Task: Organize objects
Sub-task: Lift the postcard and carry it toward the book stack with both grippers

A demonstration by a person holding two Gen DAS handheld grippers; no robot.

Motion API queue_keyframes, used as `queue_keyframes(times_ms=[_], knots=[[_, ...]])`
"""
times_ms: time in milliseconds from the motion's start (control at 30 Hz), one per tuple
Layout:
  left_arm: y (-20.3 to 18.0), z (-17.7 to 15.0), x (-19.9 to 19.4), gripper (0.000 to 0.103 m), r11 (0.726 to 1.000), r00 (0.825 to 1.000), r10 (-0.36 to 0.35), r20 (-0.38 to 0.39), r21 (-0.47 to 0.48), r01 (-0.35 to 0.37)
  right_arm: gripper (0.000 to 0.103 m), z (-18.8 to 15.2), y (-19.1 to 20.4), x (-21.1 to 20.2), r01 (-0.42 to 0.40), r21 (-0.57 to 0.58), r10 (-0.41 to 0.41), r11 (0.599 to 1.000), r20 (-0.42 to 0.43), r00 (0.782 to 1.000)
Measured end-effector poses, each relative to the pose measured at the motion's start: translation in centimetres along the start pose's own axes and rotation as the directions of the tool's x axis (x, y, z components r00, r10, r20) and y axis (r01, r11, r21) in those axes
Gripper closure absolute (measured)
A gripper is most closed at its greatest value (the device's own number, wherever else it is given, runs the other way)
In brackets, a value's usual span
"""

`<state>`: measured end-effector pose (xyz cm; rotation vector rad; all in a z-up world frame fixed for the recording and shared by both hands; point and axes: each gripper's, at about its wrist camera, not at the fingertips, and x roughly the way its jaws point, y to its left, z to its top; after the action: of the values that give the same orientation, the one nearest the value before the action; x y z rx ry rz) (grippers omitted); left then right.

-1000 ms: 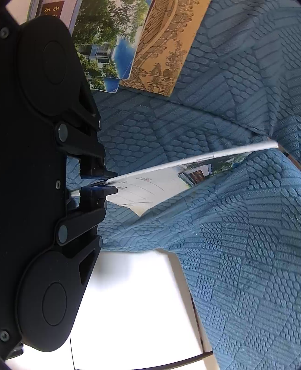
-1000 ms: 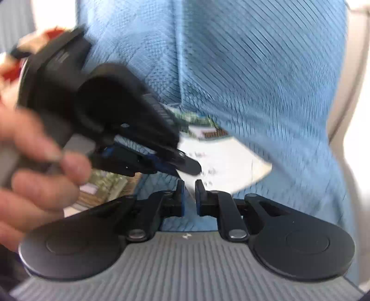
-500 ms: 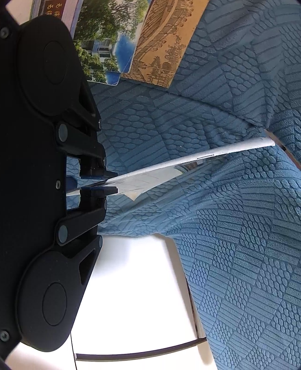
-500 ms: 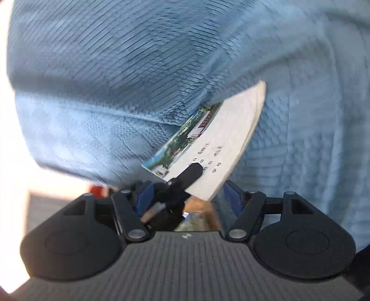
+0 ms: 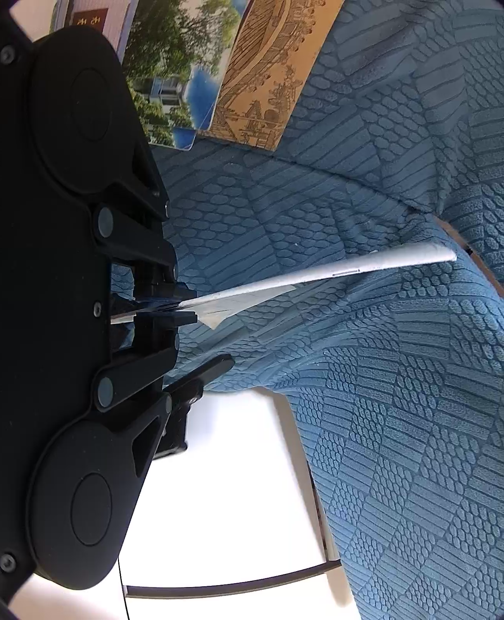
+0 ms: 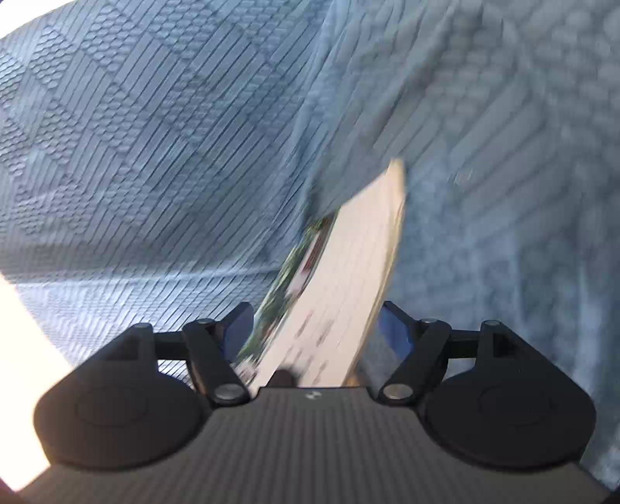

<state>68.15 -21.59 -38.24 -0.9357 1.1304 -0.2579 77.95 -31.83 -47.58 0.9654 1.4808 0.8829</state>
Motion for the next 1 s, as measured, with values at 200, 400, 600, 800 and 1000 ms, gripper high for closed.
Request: queue_keyframes(times_ms=[200,400,600,800,1000], knots=[[0.5,0.3,-0.5,0.100,1.000,1.000,-0.010,-0.004,-0.009,0.010,0.055,2.4,-0.2,1.4,0.059,-0.026,-0.057,0.998,0.042,0.997],[0.9,0.6,-0.8,0.100,1.000,1.000,-0.016,-0.009,-0.022,0.016,0.088,3.7,-0.1,2.0,0.127,-0.094,-0.124,0.987,0.044,0.991],[0.9,0.1,-1.8,0.100,1.000,1.000,-0.007,-0.004,-0.022,0.006,0.097,2.7,1.0,1.1,0.131,-0.183,-0.123,0.974,0.054,0.991],[0.9,-0.4,-4.1,0.100,0.999,1.000,0.003,-0.002,-0.051,-0.003,0.099,1.0,3.5,-1.7,0.139,-0.308,-0.130,0.941,0.051,0.990],[0.0,-1.7,-7.0,0.100,0.999,1.000,-0.004,0.021,-0.040,0.005,0.099,-1.3,6.5,-4.6,0.163,-0.400,-0.145,0.902,0.076,0.987]])
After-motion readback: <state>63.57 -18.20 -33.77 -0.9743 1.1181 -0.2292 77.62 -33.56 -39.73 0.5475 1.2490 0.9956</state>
